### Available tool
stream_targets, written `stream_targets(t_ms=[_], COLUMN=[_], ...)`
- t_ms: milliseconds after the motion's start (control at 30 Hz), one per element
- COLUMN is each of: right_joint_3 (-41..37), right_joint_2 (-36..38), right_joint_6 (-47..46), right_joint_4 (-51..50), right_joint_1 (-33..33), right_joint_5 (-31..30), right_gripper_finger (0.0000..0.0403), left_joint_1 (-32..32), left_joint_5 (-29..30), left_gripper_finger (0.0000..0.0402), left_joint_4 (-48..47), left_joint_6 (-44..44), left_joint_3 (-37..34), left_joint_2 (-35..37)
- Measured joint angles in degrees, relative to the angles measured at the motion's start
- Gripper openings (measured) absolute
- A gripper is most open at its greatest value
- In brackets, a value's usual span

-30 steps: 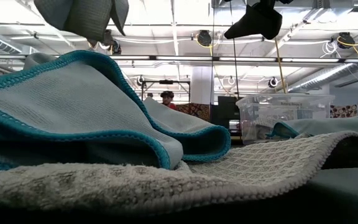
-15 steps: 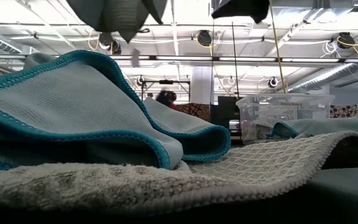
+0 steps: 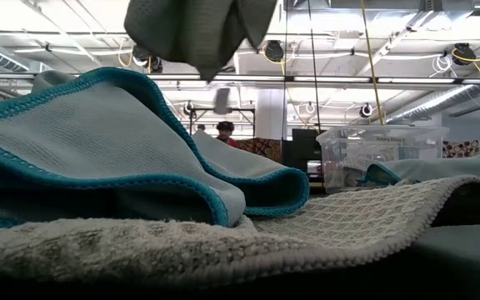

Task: Sort microfiber towel by color & place in baskets
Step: Put the gray towel into the right transparent bin

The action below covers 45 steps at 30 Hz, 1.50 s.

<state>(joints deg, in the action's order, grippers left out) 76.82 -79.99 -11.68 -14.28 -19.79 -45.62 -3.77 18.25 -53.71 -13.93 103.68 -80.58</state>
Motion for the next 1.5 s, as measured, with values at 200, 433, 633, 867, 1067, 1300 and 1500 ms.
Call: stream_targets(t_ms=[200, 433, 633, 867, 1067, 1300, 1500], right_joint_3=[1.5, 1.5, 1.5, 1.4, 1.4, 1.4, 1.4], right_joint_2=[0.0, 0.0, -0.2, -3.1, -3.7, -3.7, -3.7], right_joint_6=[1.3, 0.5, 0.5, 2.8, 1.8, 1.8, 1.9], right_joint_4=[-0.1, -0.2, 2.8, 8.8, 9.3, 9.4, 9.4], right_joint_1=[0.0, 0.7, 2.0, 3.5, 3.6, 3.6, 3.6], right_joint_5=[-0.9, -0.7, 3.6, 8.3, 8.4, 8.3, 8.4], right_gripper_finger=[0.0352, 0.0352, 0.0352, 0.0352, 0.0352, 0.0333, 0.0261], left_joint_1=[0.0, -0.1, -0.1, -0.5, -1.2, -1.2, -1.2], left_joint_5=[-5.2, -10.4, -14.3, -19.2, -20.0, -21.3, -21.7], left_gripper_finger=[0.0006, 0.0006, 0.0006, 0.0006, 0.0006, 0.001, 0.0017], left_joint_4=[3.7, 9.4, 13.6, 16.1, 17.7, 20.1, 20.2], left_joint_6=[0.1, 0.1, 0.1, -0.1, -1.4, -1.6, -1.6], left_joint_3=[0.0, 0.0, 0.0, 0.0, 0.0, 0.0, 0.0], left_joint_2=[-1.5, -1.5, -2.2, -5.3, -6.0, -6.0, -6.0])
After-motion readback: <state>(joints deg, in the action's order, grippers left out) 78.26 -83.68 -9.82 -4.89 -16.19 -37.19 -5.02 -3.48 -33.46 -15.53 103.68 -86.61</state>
